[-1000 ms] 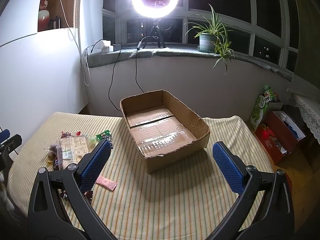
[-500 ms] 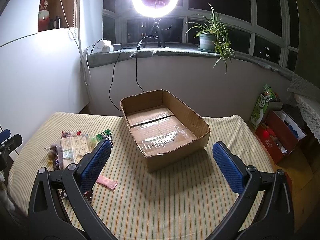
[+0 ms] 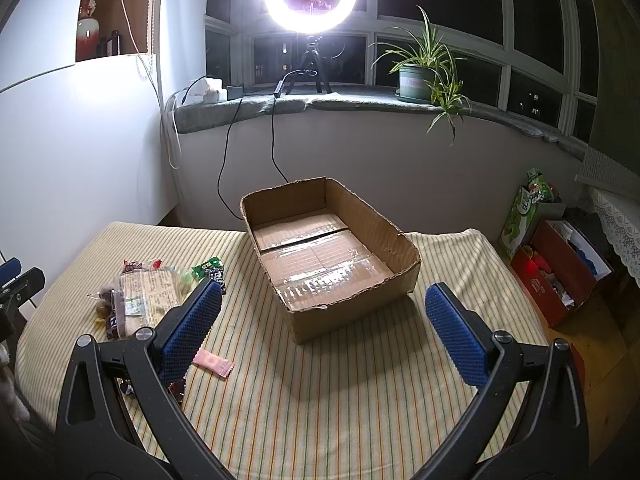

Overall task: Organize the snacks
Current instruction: 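Close the right gripper on the wrapped bread loaf and lift it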

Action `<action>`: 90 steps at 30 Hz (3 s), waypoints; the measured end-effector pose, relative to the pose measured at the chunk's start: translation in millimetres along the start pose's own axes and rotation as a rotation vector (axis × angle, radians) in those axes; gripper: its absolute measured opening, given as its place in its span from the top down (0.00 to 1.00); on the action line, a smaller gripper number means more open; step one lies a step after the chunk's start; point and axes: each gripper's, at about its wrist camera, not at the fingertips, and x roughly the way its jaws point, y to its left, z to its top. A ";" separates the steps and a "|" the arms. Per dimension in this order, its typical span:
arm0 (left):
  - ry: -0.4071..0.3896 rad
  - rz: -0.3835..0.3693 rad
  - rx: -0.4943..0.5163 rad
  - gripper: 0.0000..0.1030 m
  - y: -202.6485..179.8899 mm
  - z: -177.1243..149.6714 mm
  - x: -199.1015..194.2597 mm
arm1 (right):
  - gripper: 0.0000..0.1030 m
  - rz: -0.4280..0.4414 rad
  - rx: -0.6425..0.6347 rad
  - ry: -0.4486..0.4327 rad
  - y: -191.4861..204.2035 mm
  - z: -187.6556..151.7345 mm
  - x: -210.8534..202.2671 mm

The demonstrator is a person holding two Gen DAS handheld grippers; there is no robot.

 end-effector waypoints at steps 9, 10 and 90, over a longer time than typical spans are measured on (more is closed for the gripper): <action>0.003 -0.006 -0.005 0.18 0.7 -1.7 1.3 | 0.00 -0.001 -0.001 0.002 0.8 -0.7 0.4; 0.003 -0.007 -0.005 0.18 1.1 -2.1 1.8 | 0.00 -0.001 -0.001 0.002 1.0 -0.9 0.5; 0.316 -0.313 -0.140 0.50 -7.2 -31.5 107.4 | 0.43 0.765 -0.105 0.605 132.1 -15.4 181.5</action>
